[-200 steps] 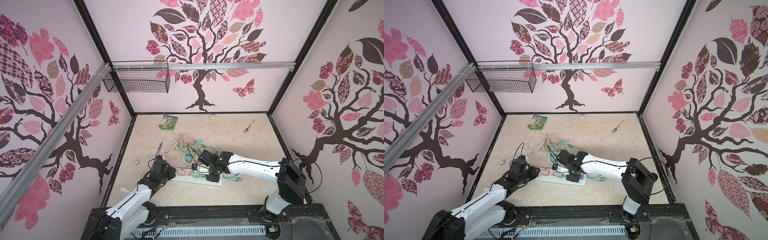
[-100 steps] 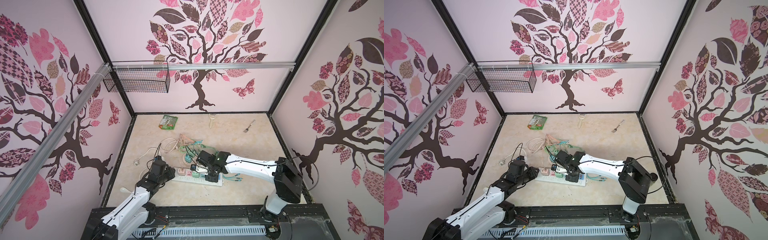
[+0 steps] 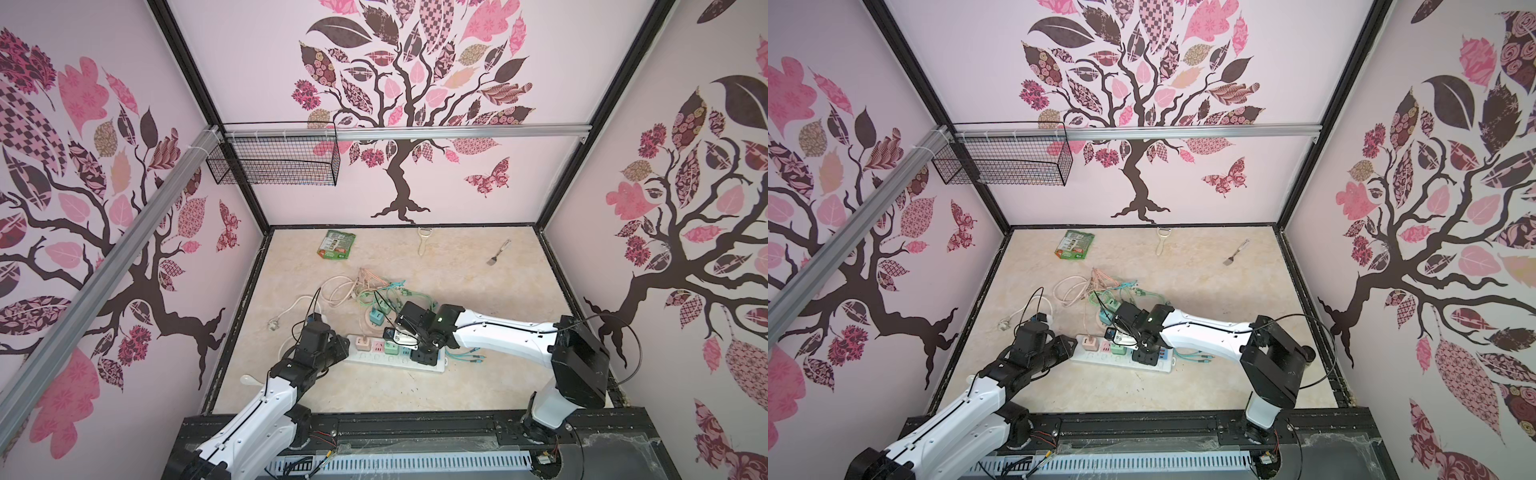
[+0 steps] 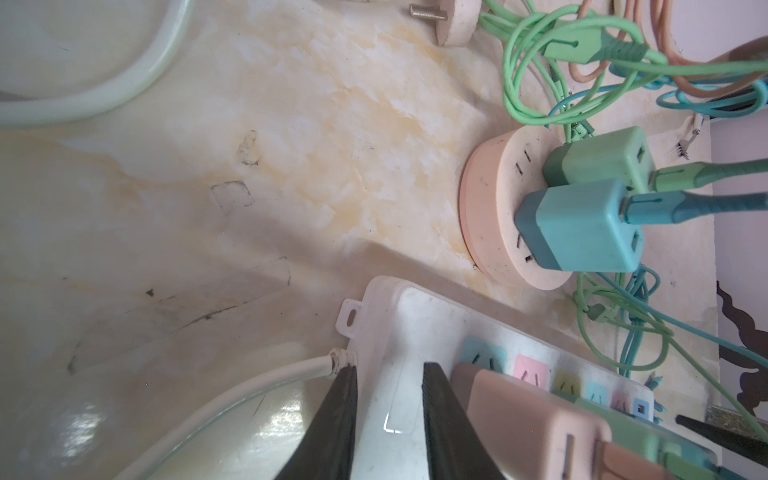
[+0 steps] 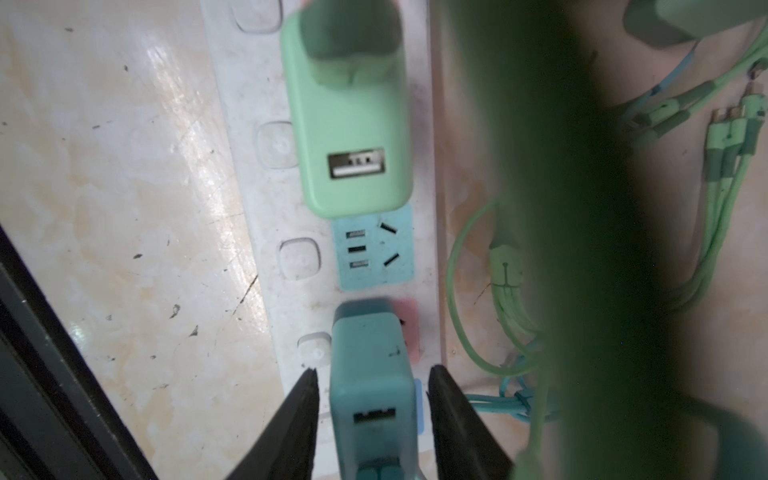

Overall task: Insert the plug
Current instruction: 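Press the teal charger's prongs down into the socket with the right gripper, then open the right gripper and lift it off the plugged teal charger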

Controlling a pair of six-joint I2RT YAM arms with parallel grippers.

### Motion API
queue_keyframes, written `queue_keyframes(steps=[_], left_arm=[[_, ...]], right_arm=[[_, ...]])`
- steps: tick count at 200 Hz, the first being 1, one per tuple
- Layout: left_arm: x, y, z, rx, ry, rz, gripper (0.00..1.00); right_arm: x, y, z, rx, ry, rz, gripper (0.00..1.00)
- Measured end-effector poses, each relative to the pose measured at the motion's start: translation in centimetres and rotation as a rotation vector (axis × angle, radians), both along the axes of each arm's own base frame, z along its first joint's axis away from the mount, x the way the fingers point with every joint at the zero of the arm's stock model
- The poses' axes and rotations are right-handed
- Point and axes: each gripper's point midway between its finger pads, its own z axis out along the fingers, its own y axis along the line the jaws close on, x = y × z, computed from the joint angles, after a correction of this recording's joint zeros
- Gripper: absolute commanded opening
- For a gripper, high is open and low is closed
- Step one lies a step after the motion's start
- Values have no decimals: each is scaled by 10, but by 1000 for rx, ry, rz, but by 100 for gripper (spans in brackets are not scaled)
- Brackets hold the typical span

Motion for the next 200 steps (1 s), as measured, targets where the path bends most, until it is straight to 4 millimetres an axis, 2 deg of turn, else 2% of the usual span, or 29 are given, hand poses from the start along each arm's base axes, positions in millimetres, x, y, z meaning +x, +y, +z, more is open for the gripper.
queue_keyframes(steps=[71, 109, 133, 171, 200], left_arm=[[3, 0, 16, -4, -28, 1, 39], [5, 1, 20, 16, -37, -3, 55], [11, 5, 29, 49, -63, 0, 59], [29, 8, 52, 99, -102, 18, 63], [47, 12, 85, 168, -174, 21, 69]], right_arm=[[-5, 2, 38, 129, -30, -31, 70], [-10, -6, 46, 162, -29, -75, 72], [-14, -16, 47, 173, -31, -119, 77], [-14, -28, 57, 254, -75, -207, 86], [-6, -35, 81, 372, -151, -283, 92]])
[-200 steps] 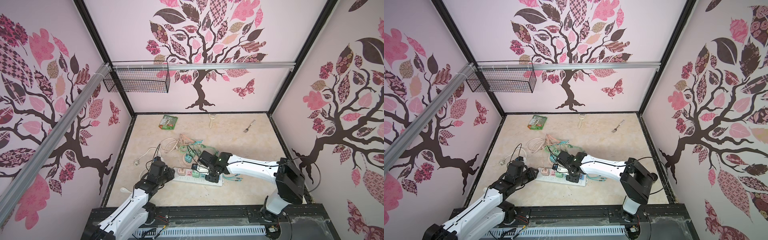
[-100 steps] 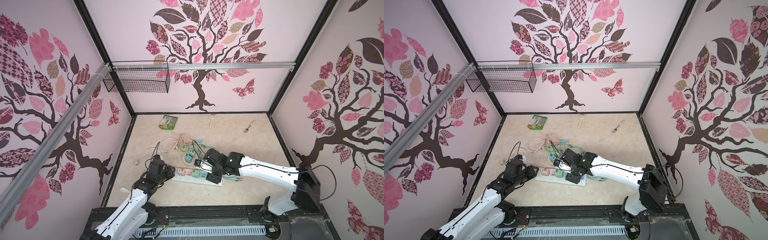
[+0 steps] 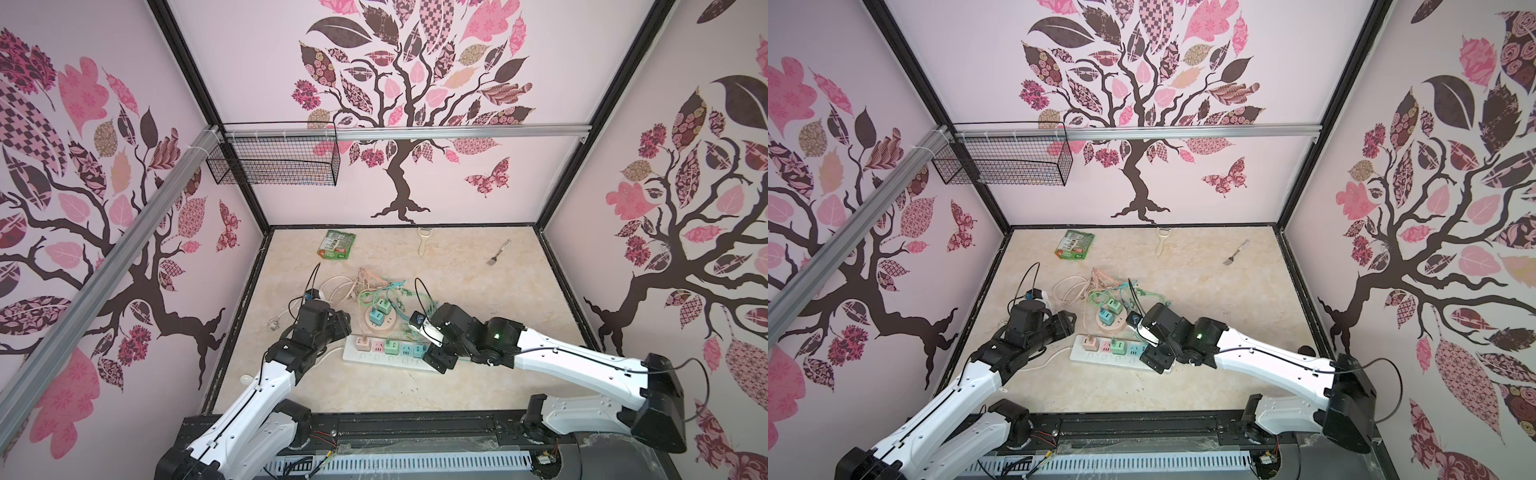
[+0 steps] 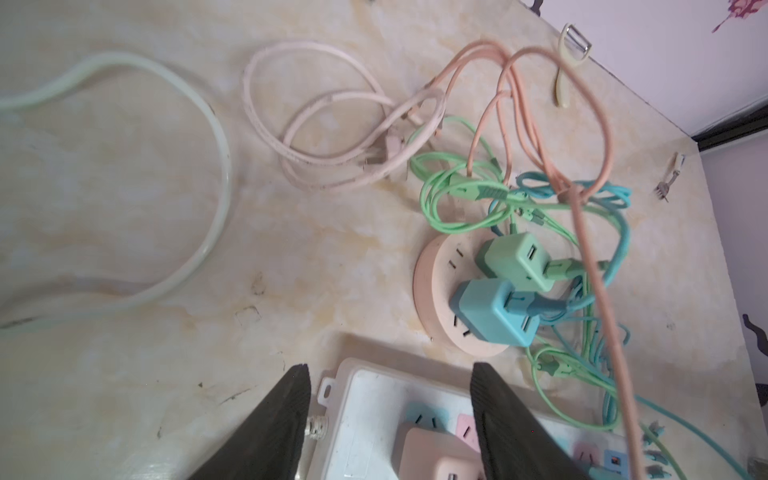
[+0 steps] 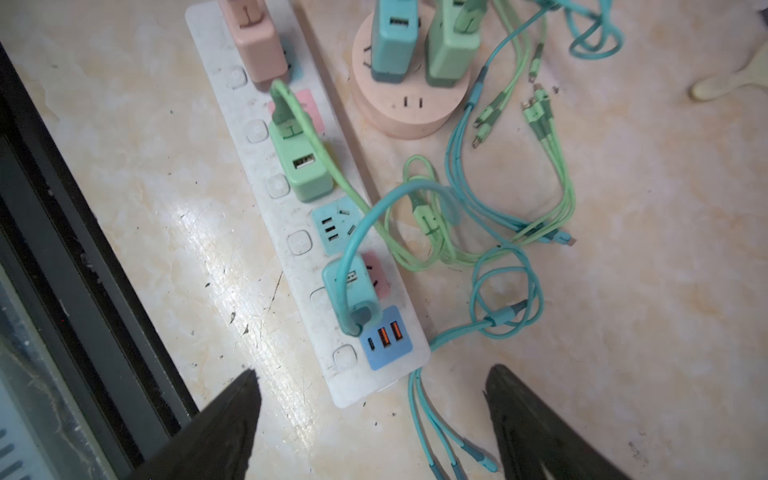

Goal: Insert the plug

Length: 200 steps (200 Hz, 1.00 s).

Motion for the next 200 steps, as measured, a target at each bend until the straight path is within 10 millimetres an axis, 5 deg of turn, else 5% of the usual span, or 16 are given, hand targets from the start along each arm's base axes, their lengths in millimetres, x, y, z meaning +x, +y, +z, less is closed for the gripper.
queue_keyframes(steps=[24, 60, 87, 128, 154, 177, 200], left_arm=[[13, 9, 29, 77, -91, 11, 73], [29, 29, 55, 247, -221, 44, 79], [41, 41, 72, 344, -334, 86, 83], [46, 60, 40, 465, -367, 140, 89], [53, 76, 18, 503, -337, 179, 90], [64, 90, 19, 516, -351, 222, 90], [73, 100, 22, 528, -384, 256, 91]], right_arm=[[21, -15, 29, 116, -86, -118, 96], [64, -64, 70, 271, -301, -370, 99], [81, -96, 78, 342, -409, -519, 99], [107, -172, 52, 381, -516, -822, 99], [110, -195, 24, 346, -564, -907, 99], [113, -211, 2, 327, -574, -957, 99], [120, -249, -12, 351, -579, -1078, 99]])
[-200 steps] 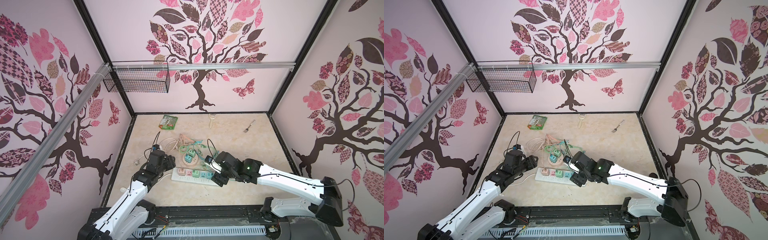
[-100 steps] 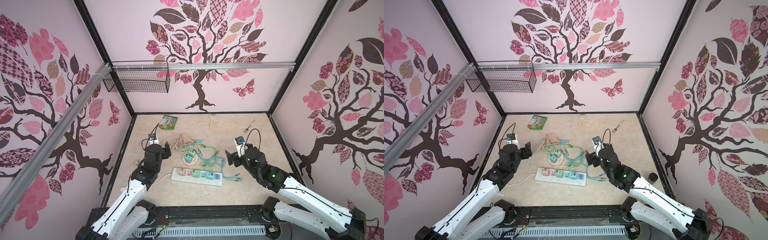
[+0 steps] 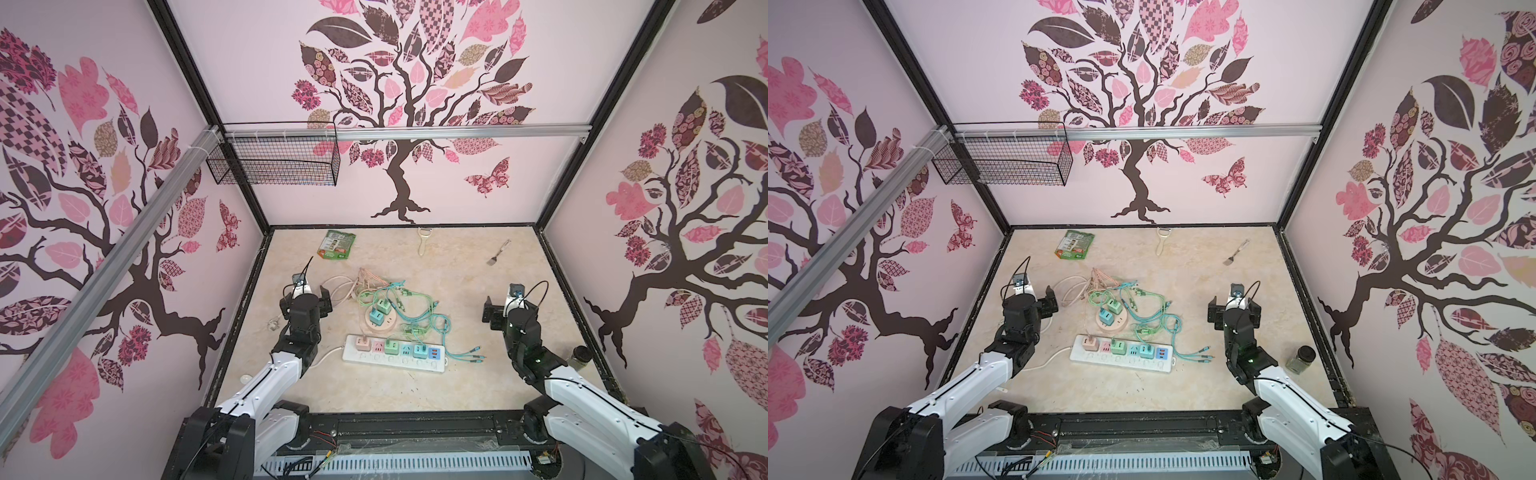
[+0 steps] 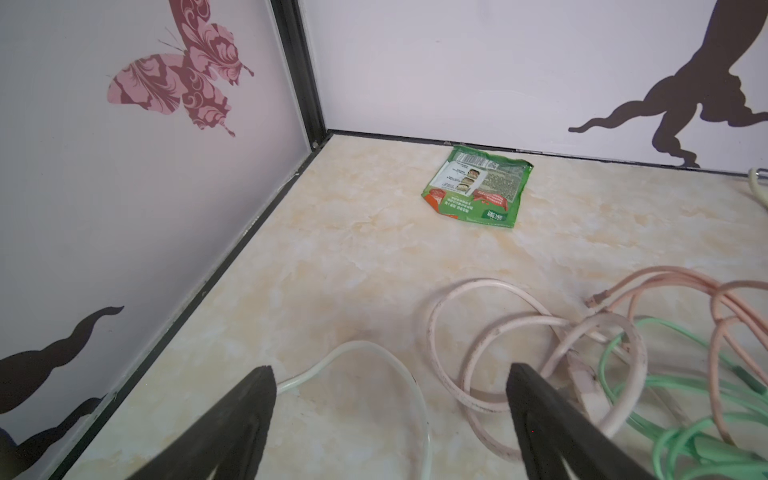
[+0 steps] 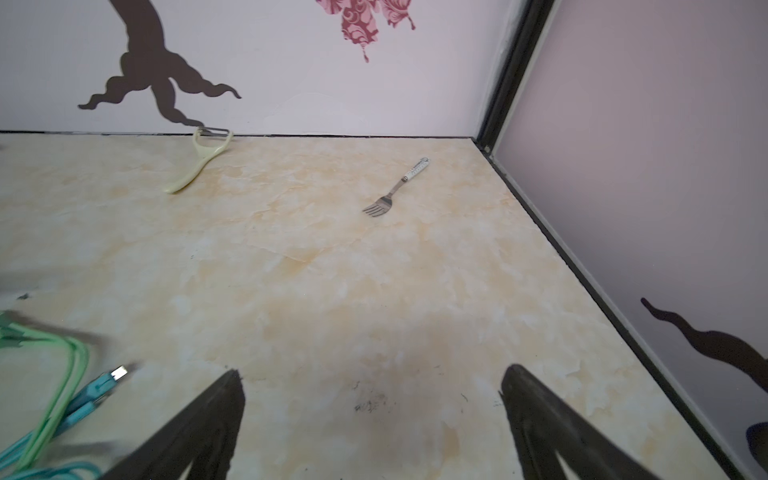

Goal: Insert the plug

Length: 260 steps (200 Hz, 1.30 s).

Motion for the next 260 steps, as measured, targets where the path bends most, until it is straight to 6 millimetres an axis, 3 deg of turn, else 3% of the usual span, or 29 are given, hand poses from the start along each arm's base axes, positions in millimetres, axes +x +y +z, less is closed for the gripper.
queue_keyframes(steps=[17, 30, 54, 75, 98, 125, 144, 162, 191, 225, 260], left_arm=[[3, 5, -8, 1, -12, 6, 91], [5, 9, -19, 0, -7, 6, 91], [7, 11, -40, 19, 21, -11, 93], [14, 7, -46, 33, 20, -42, 93], [19, 8, -45, 38, 6, -62, 94], [27, 25, -46, 11, -40, -39, 95], [30, 38, -62, -14, -37, -18, 95], [30, 35, -76, -29, 2, -39, 96], [45, 29, -66, -40, -7, -75, 98], [49, 26, -63, -46, -10, -94, 98], [48, 26, -67, -48, 8, -96, 98]], right_arm=[[1, -27, -10, 36, -12, -77, 99], [1, -34, -19, 44, -9, -96, 99], [7, -30, -34, 47, 4, -69, 99], [14, -25, -43, 39, 15, -38, 99], [27, -19, -42, 23, 2, 0, 99], [41, -10, -31, 13, -51, 45, 99], [47, -7, -28, 19, -86, 78, 99], [52, -9, -36, 22, -95, 88, 99], [58, -6, -56, 35, -41, 122, 99], [75, -14, -39, 61, -84, 118, 100], [75, -11, -40, 72, -78, 133, 100]])
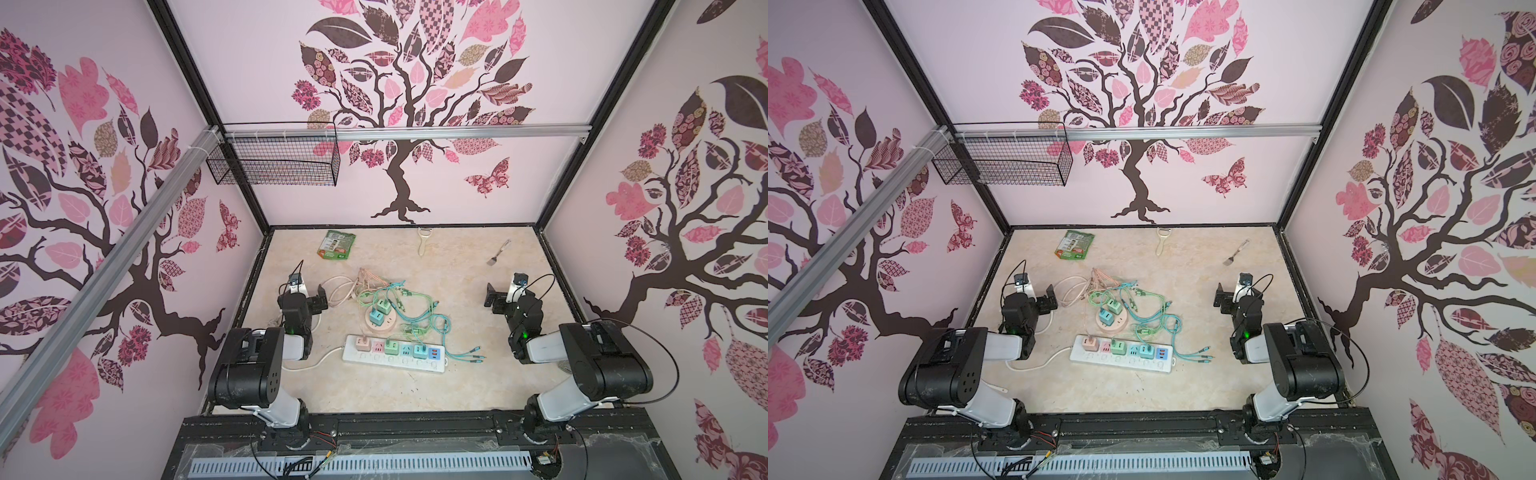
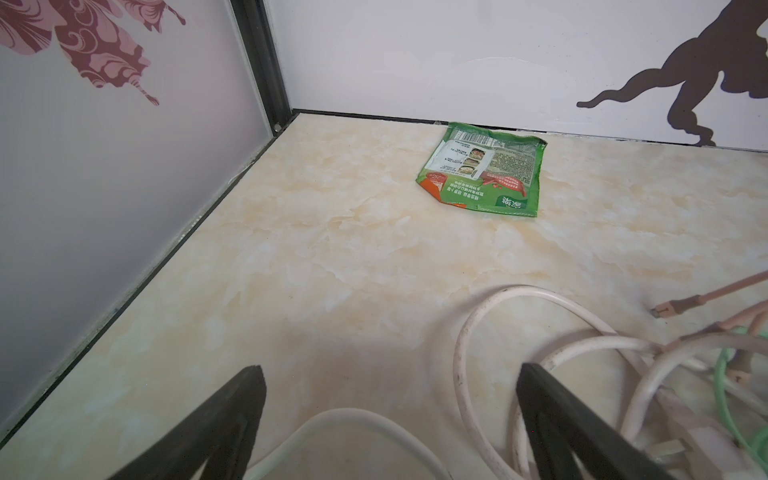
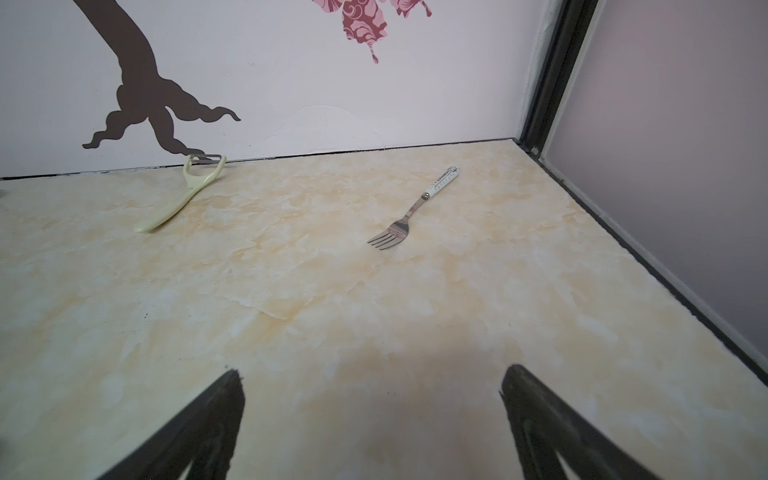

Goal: Insert the plug

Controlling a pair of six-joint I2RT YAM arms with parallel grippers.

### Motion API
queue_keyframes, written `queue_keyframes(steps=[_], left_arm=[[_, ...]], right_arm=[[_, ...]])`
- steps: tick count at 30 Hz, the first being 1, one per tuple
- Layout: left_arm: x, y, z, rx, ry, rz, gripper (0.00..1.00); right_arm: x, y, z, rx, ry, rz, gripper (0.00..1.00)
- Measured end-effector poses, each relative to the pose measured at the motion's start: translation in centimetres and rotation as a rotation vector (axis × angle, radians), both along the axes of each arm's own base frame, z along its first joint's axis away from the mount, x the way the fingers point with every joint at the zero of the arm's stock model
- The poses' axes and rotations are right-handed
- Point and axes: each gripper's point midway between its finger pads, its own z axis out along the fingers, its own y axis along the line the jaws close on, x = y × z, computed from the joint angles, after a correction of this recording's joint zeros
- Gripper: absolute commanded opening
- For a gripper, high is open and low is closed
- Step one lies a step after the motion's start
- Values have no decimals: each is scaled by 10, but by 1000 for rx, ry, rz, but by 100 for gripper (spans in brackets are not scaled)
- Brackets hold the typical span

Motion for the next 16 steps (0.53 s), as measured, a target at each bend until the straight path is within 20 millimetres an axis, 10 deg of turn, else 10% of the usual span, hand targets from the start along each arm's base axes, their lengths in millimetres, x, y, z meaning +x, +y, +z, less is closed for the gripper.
queue_keyframes(steps=[16], left_arm=[[-1, -1, -2, -2, 8, -5, 98]], right_arm=[[0, 1, -2, 3, 9, 6, 99]])
